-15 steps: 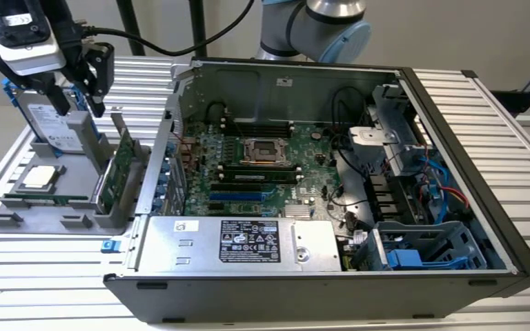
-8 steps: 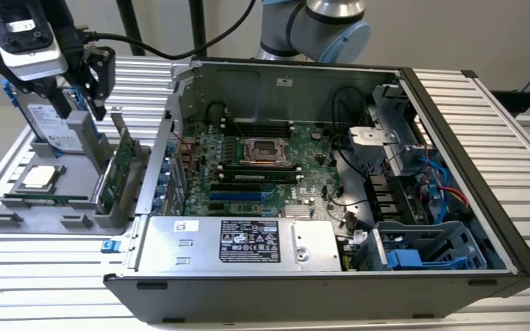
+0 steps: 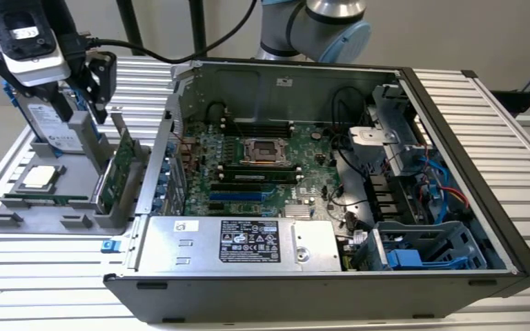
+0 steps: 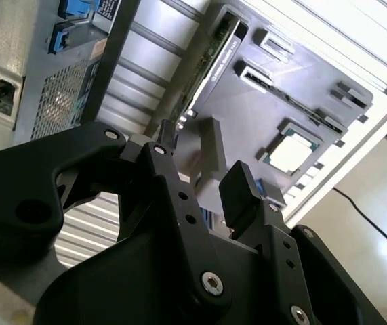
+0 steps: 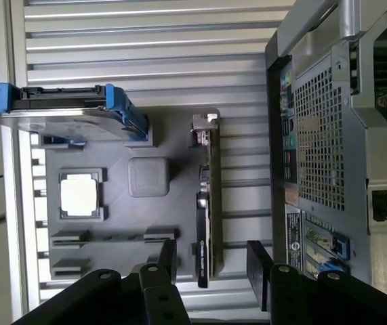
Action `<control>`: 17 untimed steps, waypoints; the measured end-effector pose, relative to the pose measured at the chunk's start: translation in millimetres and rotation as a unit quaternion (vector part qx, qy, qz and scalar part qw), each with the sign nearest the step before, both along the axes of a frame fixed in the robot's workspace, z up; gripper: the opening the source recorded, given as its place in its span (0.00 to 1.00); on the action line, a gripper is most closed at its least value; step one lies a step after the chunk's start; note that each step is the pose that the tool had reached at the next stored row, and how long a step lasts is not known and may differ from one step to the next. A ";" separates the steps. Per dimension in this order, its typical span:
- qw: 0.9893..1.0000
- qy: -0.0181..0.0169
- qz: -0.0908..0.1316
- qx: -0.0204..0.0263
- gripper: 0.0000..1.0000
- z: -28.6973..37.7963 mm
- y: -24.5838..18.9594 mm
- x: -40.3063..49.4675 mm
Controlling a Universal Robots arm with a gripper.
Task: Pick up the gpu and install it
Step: 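Pick up the gpu and move the gpu toward the slot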
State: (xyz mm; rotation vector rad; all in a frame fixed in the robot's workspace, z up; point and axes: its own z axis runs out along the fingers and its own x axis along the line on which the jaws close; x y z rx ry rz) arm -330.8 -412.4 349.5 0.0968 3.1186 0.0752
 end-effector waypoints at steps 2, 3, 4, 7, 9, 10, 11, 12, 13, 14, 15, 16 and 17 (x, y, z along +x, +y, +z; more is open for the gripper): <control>1.000 0.000 0.000 0.000 1.00 -1.9 0.0 0.0; 1.000 0.000 0.000 0.000 1.00 -2.9 0.0 0.0; 1.000 0.000 0.000 0.000 1.00 -3.9 -0.1 0.0; 1.000 0.000 0.000 0.000 1.00 -6.8 -1.4 0.0; 1.000 0.000 0.000 0.000 1.00 -8.3 -2.3 0.0; 1.000 0.000 0.000 0.000 1.00 -9.1 -2.8 0.0; 1.000 0.000 0.000 0.000 1.00 -10.0 -3.5 0.0; 1.000 0.000 0.000 0.000 1.00 -10.8 -4.0 0.0; 1.000 0.000 0.000 0.000 1.00 -11.7 -4.6 0.0; 1.000 0.001 0.000 0.000 1.00 -12.6 -5.3 0.0; 1.000 0.001 0.000 0.000 1.00 -13.5 -5.9 0.0; 1.000 0.001 0.000 0.000 1.00 -14.4 -6.5 0.0; 1.000 0.001 0.000 0.000 1.00 -15.3 -6.9 0.0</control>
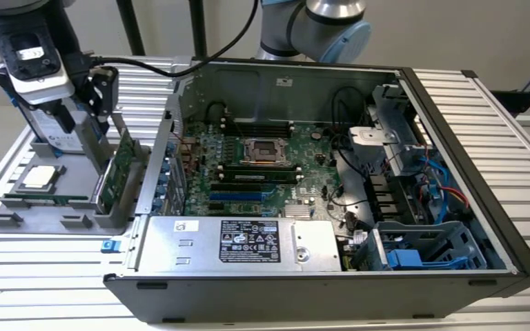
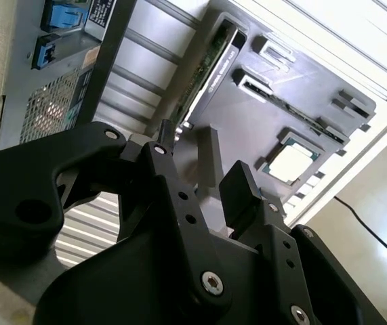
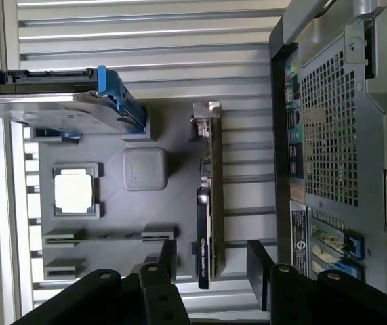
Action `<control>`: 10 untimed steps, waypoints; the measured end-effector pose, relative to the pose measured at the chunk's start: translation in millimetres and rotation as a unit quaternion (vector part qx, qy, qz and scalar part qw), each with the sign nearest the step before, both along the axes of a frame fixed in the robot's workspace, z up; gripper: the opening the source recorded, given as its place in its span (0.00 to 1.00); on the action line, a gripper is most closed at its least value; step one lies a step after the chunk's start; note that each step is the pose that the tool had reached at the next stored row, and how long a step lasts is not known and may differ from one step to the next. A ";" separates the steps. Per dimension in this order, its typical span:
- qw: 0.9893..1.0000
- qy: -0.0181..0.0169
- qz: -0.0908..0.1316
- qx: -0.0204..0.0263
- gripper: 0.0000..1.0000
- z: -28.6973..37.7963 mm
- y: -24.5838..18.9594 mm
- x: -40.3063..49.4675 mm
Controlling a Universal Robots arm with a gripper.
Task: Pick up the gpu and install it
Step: 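Pick up the gpu and move the gpu toward the slot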
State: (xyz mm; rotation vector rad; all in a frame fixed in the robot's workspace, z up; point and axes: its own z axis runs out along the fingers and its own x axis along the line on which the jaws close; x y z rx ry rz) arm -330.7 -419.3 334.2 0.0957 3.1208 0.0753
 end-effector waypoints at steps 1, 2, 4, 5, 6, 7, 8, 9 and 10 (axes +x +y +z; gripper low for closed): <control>1.000 0.000 0.000 0.000 1.00 -0.9 -0.4 0.0; 1.000 0.000 0.000 0.000 1.00 -1.7 -0.8 0.0; 1.000 0.001 0.000 0.000 1.00 -3.5 -1.5 -0.1; 1.000 0.001 0.000 0.000 1.00 -4.4 -1.9 -0.1; 1.000 0.001 0.000 0.000 1.00 -5.4 -2.2 0.0; 1.000 0.002 0.000 0.000 1.00 -6.3 -2.5 0.0; 1.000 0.002 0.000 0.000 1.00 -7.3 -2.8 -0.1; 1.000 0.002 0.000 0.000 1.00 -8.2 -3.1 0.0; 1.000 0.002 0.000 0.000 1.00 -9.0 -3.3 0.0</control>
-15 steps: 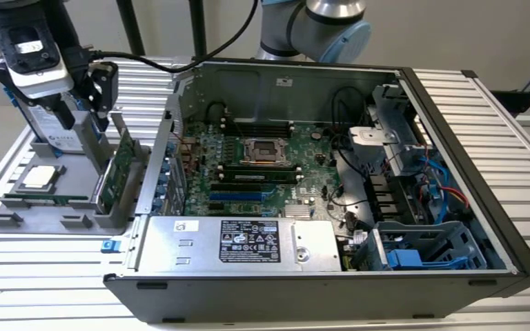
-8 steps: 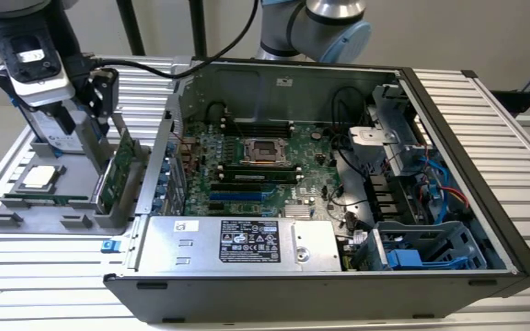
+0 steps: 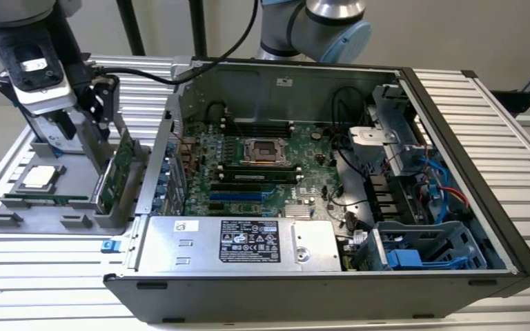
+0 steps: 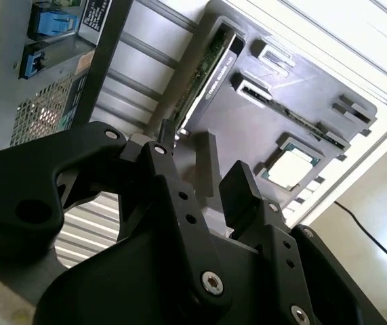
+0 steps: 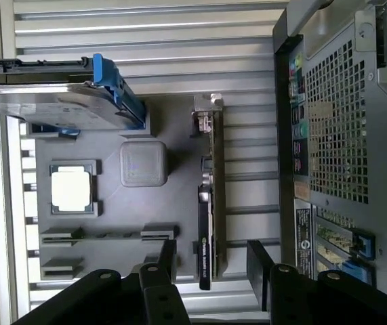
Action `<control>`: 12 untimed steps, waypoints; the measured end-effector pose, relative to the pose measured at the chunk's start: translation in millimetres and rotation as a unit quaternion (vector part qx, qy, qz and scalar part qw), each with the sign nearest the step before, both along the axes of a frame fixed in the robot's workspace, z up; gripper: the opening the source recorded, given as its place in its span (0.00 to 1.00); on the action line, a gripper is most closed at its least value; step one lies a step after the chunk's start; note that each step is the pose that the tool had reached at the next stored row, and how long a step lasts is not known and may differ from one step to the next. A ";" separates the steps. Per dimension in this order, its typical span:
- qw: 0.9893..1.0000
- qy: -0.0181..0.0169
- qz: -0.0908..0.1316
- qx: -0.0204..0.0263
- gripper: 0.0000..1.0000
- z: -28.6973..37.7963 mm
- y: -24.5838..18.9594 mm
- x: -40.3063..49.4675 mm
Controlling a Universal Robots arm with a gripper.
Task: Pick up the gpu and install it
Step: 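Pick up the gpu and move the gpu toward the slot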
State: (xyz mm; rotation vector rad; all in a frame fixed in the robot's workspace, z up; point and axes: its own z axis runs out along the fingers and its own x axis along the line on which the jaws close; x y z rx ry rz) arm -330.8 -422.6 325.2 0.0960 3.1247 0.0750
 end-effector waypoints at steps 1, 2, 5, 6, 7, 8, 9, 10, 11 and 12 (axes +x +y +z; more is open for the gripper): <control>1.000 0.000 0.000 0.000 1.00 -1.0 -0.3 0.0; 1.000 0.000 0.000 0.000 1.00 -1.9 -0.5 0.0; 1.000 0.000 0.000 0.000 1.00 -3.8 -0.9 0.0; 1.000 0.000 0.000 0.000 1.00 -3.8 -0.9 0.0; 1.000 0.000 0.000 0.000 1.00 -3.8 -0.9 0.0; 1.000 0.000 0.000 0.000 1.00 -4.0 -0.9 0.0; 1.000 0.000 0.000 0.000 1.00 -4.1 -0.9 0.0; 1.000 0.000 0.000 0.000 1.00 -4.3 -0.9 0.0; 1.000 0.000 0.000 0.000 1.00 -4.8 -0.9 0.0; 1.000 0.000 0.000 0.000 1.00 -5.6 -0.9 0.0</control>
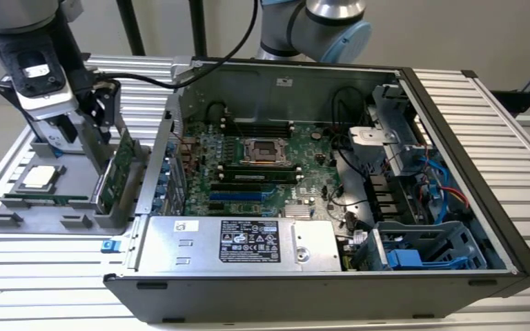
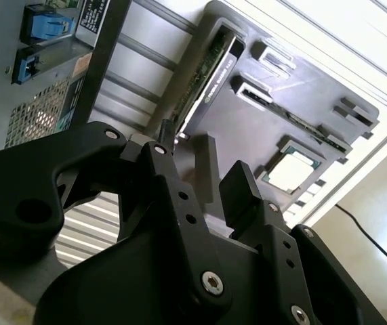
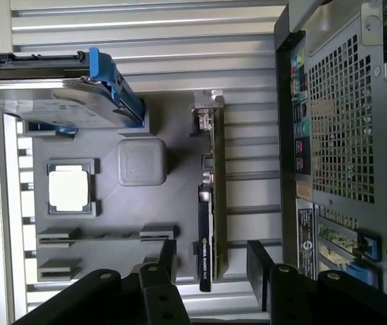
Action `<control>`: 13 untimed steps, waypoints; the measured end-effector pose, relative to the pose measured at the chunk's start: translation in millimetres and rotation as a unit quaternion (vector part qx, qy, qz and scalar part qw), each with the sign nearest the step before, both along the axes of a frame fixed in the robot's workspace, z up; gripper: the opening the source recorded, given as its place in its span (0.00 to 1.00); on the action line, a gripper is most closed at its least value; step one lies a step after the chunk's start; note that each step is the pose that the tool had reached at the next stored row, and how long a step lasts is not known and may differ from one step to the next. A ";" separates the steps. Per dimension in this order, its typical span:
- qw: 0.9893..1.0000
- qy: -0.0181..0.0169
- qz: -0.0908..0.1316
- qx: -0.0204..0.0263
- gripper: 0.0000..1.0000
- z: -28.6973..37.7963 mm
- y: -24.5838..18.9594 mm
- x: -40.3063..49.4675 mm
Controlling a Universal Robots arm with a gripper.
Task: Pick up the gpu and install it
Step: 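Pick up the gpu and move the gpu toward the slot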
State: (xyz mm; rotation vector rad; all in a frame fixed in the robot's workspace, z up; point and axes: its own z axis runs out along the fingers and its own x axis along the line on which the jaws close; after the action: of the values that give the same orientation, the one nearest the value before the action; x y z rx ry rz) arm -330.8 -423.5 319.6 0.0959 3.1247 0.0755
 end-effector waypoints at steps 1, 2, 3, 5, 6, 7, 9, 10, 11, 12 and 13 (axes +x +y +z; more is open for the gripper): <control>1.000 0.000 0.000 0.000 1.00 -0.8 -0.1 0.0; 1.000 0.000 0.000 0.000 1.00 -1.7 -0.2 0.0; 1.000 0.000 0.000 0.000 1.00 -2.8 -0.3 0.0; 1.000 0.000 0.000 0.000 1.00 -4.8 -0.4 0.0; 1.000 0.000 0.000 0.000 1.00 -5.8 -0.5 0.0; 1.000 0.000 0.000 0.000 1.00 -6.7 -0.6 0.0; 1.000 0.000 0.000 0.000 1.00 -8.7 -0.7 0.0; 1.000 0.000 0.000 0.000 1.00 -9.6 -0.7 0.0; 1.000 0.000 0.000 0.000 1.00 -10.5 -0.8 0.0; 1.000 0.000 0.000 0.000 1.00 -11.5 -0.8 0.0; 1.000 0.000 0.000 0.000 1.00 -12.5 -0.8 0.0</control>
State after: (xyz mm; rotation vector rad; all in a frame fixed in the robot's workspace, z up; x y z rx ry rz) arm -330.8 -424.4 307.1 0.0960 3.1251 0.0749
